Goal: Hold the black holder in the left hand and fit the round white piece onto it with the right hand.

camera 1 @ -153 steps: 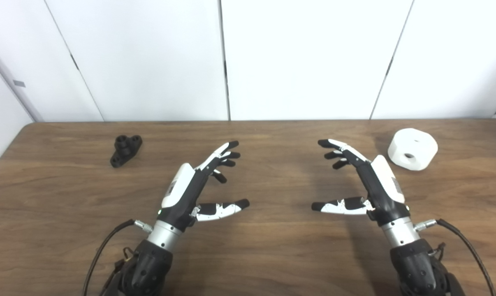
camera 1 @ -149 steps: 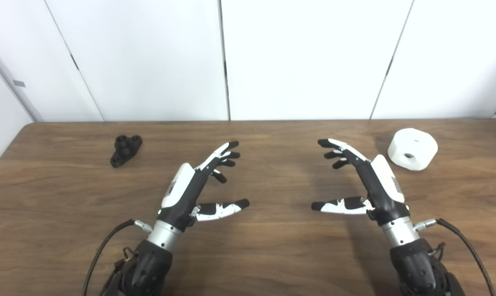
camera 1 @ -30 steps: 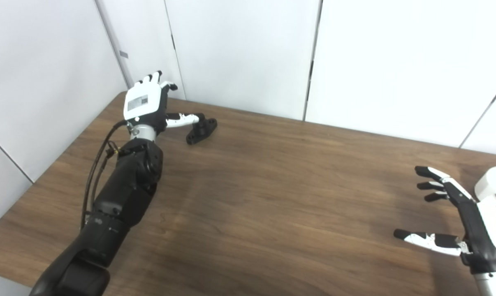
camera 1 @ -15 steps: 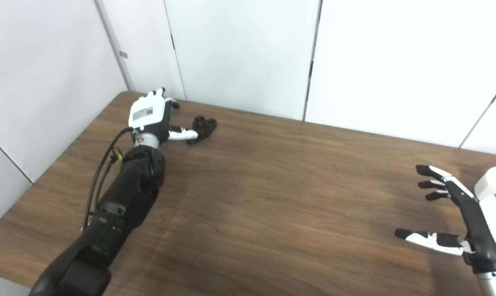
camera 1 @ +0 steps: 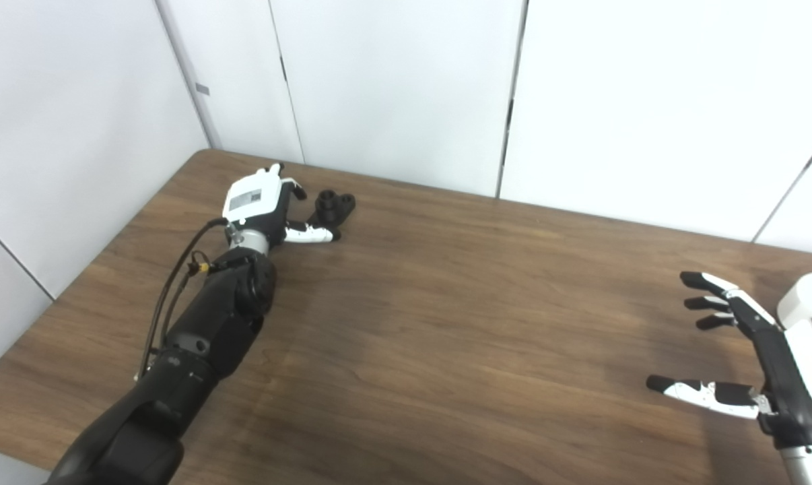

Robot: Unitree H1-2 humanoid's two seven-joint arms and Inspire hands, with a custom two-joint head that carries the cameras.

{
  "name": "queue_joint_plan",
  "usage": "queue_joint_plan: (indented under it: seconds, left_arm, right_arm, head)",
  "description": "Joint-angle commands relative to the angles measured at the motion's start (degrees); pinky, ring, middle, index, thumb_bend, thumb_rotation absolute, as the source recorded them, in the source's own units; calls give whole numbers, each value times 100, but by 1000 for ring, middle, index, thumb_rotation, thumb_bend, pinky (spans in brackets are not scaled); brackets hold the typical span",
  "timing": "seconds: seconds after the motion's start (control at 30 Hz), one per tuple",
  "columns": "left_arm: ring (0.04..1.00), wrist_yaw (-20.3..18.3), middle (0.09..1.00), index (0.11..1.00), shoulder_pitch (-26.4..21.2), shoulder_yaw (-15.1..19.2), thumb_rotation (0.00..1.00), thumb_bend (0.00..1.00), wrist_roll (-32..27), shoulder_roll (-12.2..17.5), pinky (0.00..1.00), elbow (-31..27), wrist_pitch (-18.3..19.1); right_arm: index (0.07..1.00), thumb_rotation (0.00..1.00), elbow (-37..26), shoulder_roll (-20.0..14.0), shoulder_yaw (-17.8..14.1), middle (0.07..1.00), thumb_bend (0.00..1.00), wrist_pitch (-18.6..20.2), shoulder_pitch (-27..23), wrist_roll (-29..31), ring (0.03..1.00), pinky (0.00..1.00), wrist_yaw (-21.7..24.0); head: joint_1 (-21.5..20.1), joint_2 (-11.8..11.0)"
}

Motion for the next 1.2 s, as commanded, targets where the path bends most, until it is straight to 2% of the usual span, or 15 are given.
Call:
queue_joint_plan:
  seconds: [0.0,0.07,0.23,0.5,0.77,0.97,1.17]
  left_arm:
    - [1000,227,1000,721,-264,46,491,1000,-50,118,1000,-7,-185]
    - [1000,269,1000,717,-268,28,471,1000,-60,106,1000,38,-216]
    - [1000,292,1000,729,-344,-145,515,1000,45,128,990,262,-209]
    - [1000,534,1000,696,-415,-141,463,982,-74,72,987,527,-343]
    - [1000,511,991,685,-473,-232,477,943,-97,99,940,745,-404]
    - [1000,642,973,684,-465,-196,430,935,-262,32,937,886,-545]
    - [1000,550,959,659,-522,-238,415,895,-384,48,905,961,-627]
  right_arm:
    - [790,0,-213,-76,-60,804,791,-64,-120,51,714,594,-40]
    - [790,0,-187,-73,-56,801,789,-98,-126,22,708,593,-65]
    - [788,0,-85,-88,-52,799,783,-216,-146,32,707,581,-100]
    - [796,0,-131,-118,-77,806,772,-131,-102,63,715,585,-49]
    - [792,0,-123,-115,-84,802,777,-150,-109,61,707,585,-68]
    - [792,0,-139,-137,-91,800,772,-162,-90,98,708,584,-47]
    - [793,0,-230,-122,-107,802,767,-84,-47,103,708,586,-24]
  head:
    - [-11,5]
    - [-10,3]
    - [-1,15]
    - [9,31]
    - [-7,46]
    - [-3,64]
    - [-51,105]
